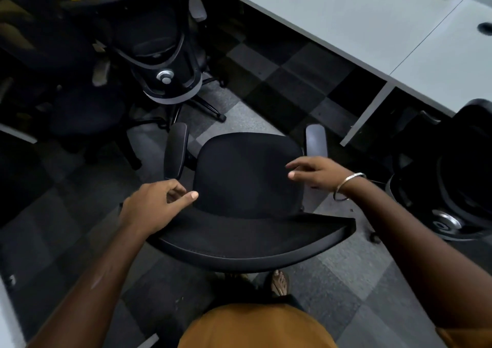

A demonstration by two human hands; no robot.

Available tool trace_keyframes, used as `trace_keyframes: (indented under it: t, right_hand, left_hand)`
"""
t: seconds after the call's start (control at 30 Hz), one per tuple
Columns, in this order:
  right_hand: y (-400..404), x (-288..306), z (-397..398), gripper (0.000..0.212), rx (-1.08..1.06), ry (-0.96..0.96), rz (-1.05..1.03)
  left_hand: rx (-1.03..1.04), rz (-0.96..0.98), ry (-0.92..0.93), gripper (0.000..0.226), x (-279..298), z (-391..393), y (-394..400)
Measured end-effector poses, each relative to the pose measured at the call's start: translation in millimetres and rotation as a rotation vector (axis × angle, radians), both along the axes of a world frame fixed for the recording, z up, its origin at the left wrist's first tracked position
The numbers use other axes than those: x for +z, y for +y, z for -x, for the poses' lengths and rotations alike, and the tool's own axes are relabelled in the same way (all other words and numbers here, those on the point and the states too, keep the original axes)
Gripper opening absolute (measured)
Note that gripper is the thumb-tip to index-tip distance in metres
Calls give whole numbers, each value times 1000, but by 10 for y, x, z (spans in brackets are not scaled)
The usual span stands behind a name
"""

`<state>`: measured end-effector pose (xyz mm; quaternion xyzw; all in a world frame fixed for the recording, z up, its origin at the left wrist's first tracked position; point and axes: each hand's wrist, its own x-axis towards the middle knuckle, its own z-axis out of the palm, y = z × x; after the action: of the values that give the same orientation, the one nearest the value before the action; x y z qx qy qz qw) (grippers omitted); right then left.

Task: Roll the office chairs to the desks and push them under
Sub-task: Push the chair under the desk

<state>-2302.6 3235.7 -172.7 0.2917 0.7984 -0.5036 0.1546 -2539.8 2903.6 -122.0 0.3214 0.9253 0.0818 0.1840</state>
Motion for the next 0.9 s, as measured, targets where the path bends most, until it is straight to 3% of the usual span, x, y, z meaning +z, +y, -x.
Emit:
trace_keyframes:
  t: [0.07, 0.13, 0.23, 0.3, 0.37, 0.43, 0.5, 0.63, 0.83, 0.9]
  right_hand:
    - [328, -453, -11, 50, -199, -110, -147]
    - [547, -869, -29, 77, -256, -284, -207]
    - [718, -1417, -67, 115, -298, -494, -132]
    - [763, -1698, -46, 126, -398, -492, -79]
    - [725, -1869, 22, 124, -584, -416, 24]
    - [695, -1963, 102, 96, -723, -402, 43]
    - [690, -2017, 151, 78, -742, -468, -22]
    - [714, -1995, 233, 63, -680, -482, -12]
    - [774, -2222, 112, 73, -690, -495, 173]
    - [710, -2009, 15, 76, -616, -532, 184]
  left_hand:
    - [25, -40, 36, 45, -18, 0, 3]
    - [52, -82, 56, 36, -25, -6, -5]
    - [70, -111, 61, 25, -21, -16, 1]
    - [67, -110, 53, 20, -23, -9, 19]
    - [58, -96, 49, 16, -1, -20, 36]
    - [45, -84, 51, 14, 20, -33, 50]
    - [33, -83, 52, 14, 9, -30, 50]
    - [-9, -83, 82, 31, 11, -22, 54]
    - [-126, -83, 13, 33, 15, -66, 191]
    - [-110, -162, 5, 21, 26, -62, 225]
